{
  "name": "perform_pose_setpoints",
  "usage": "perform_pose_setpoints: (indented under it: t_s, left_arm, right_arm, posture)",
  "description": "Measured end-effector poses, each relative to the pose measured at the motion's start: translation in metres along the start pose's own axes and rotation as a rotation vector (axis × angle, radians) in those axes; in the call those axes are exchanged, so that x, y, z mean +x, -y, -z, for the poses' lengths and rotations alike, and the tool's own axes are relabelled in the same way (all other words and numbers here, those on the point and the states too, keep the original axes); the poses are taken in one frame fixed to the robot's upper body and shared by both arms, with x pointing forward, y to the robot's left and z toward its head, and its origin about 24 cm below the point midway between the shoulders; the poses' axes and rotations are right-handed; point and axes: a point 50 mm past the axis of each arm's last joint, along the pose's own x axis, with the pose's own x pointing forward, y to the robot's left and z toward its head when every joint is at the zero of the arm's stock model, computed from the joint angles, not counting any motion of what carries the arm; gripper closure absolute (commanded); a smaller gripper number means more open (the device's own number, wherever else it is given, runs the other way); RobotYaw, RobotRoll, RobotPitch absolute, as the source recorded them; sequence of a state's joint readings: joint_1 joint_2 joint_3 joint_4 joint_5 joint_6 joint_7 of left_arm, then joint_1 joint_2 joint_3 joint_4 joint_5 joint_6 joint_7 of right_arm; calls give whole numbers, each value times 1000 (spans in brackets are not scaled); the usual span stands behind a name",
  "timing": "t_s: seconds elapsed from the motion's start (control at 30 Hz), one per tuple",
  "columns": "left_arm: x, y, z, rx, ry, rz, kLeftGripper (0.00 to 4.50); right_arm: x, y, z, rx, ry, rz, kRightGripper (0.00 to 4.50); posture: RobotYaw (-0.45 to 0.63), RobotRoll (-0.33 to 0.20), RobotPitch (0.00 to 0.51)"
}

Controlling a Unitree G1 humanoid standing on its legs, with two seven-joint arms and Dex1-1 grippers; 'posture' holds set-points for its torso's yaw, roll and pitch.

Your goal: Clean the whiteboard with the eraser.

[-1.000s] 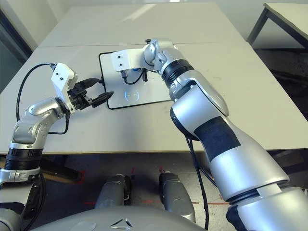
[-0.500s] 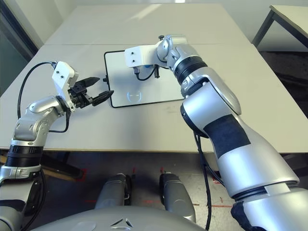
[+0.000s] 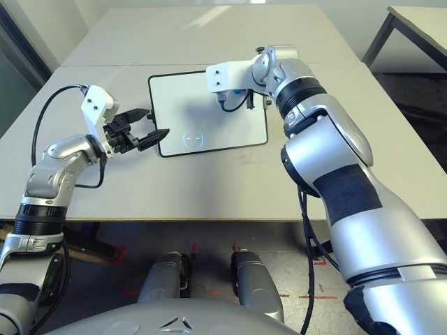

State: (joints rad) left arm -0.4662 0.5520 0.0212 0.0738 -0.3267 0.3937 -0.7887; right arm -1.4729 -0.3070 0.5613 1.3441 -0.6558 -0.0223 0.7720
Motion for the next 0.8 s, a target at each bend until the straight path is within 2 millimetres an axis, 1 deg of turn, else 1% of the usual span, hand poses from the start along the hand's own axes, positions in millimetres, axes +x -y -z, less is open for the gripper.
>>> perform_pose_setpoints:
  t_s: [0.13,0.33,0.47,0.57,0.7,0.77,0.8]
  left_arm:
    - [1,-1,2,-8,-6,-2,0]
    - [2,-2,-2,2,6,1,0]
    - [3,-2,-3,3,11,8,0]
    - [6,0,-4,-1,24,15,0]
    - [10,2,-4,-4,34,28,0]
    - [11,1,0,-16,25,27,0]
    - [11,1,1,-19,21,27,0]
  right_arm:
    - [0,0,1,14,5,-13,4421]
    - [-7,-1,6,53,71,-108,4422]
    - [-22,5,29,80,83,-182,4423]
    - [-31,6,40,130,90,-220,4425]
    - [-45,6,72,346,45,-264,4425]
    - [-50,0,89,480,3,-288,4425]
    - [-50,-3,93,521,-8,-299,4426]
  posture:
    - [-40,0,71]
    - [-57,0,71]
    - [-73,0,71]
    - [-92,0,74]
    - [-115,0,79]
    - [-115,0,79]
    - [-124,0,81]
